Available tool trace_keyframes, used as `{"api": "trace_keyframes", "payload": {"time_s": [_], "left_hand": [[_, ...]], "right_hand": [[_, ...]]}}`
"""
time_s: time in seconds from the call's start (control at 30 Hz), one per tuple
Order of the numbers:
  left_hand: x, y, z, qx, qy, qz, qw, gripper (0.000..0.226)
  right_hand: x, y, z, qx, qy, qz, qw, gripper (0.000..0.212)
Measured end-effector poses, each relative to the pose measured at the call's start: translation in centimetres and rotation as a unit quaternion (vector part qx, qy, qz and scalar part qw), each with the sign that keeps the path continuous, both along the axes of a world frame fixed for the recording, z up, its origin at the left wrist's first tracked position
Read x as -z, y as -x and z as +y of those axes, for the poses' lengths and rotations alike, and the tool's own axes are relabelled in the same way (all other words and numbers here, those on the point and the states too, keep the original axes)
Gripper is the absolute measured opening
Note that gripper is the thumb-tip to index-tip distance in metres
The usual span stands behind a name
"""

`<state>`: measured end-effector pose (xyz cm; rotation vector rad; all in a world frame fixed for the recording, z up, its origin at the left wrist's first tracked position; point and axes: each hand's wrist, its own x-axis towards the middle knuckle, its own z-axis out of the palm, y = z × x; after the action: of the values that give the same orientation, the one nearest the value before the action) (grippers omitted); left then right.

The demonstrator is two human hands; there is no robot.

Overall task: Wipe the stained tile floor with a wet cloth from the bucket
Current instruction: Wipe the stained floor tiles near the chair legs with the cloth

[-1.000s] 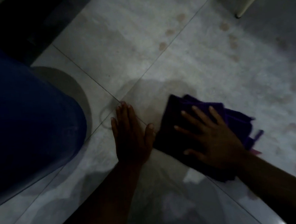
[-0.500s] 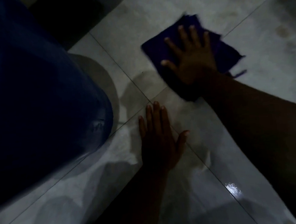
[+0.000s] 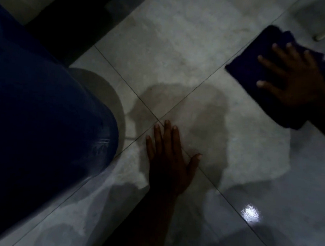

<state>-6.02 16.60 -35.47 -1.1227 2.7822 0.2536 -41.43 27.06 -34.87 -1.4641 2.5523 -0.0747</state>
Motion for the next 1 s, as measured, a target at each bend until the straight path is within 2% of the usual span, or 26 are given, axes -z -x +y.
{"api": "trace_keyframes", "payload": {"time_s": [0.17, 0.27, 0.37, 0.43, 0.53, 0.63, 0.73, 0.8, 0.9, 1.0], "left_hand": [[0.1, 0.1, 0.3, -0.001, -0.002, -0.013, 1.0, 0.089], [0.0, 0.2, 0.3, -0.003, 0.005, -0.013, 1.0, 0.089], [0.0, 0.2, 0.3, -0.006, 0.004, -0.013, 1.0, 0.089], [0.1, -0.1, 0.5, -0.004, 0.008, -0.02, 1.0, 0.087], [0.1, -0.1, 0.3, -0.003, 0.016, -0.013, 1.0, 0.084], [-0.5, 1.0, -0.5, -0.001, 0.057, 0.034, 0.998, 0.073], [-0.7, 4.8, -1.4, 0.044, 0.062, 0.081, 0.994, 0.065], [-0.4, 8.5, -1.2, 0.07, 0.029, 0.057, 0.995, 0.074], [0.4, 12.1, -0.4, 0.069, 0.025, 0.025, 0.997, 0.085], [0.8, 12.7, -0.1, 0.057, 0.045, 0.025, 0.997, 0.087]], "right_hand": [[-0.1, -0.9, -4.0, 0.11, -0.023, -0.02, 0.993, 0.081], [0.5, -5.2, -5.6, 0.061, -0.021, -0.017, 0.998, 0.081], [0.8, -11.6, -4.3, -0.026, 0.001, 0.0, 1.0, 0.071], [1.1, -15.0, -0.6, -0.052, 0.02, -0.006, 0.998, 0.066], [1.0, -17.8, 8.3, -0.092, -0.003, -0.008, 0.996, 0.065], [0.1, -15.0, 16.7, -0.096, -0.044, -0.015, 0.994, 0.069], [-0.8, -9.2, 20.1, -0.011, -0.09, -0.013, 0.996, 0.072], [-1.0, -6.2, 19.3, 0.062, -0.091, -0.02, 0.994, 0.075], [-0.6, -2.6, 14.1, 0.148, -0.056, -0.018, 0.987, 0.08], [0.0, -0.4, 7.1, 0.156, -0.034, -0.009, 0.987, 0.083]]}}
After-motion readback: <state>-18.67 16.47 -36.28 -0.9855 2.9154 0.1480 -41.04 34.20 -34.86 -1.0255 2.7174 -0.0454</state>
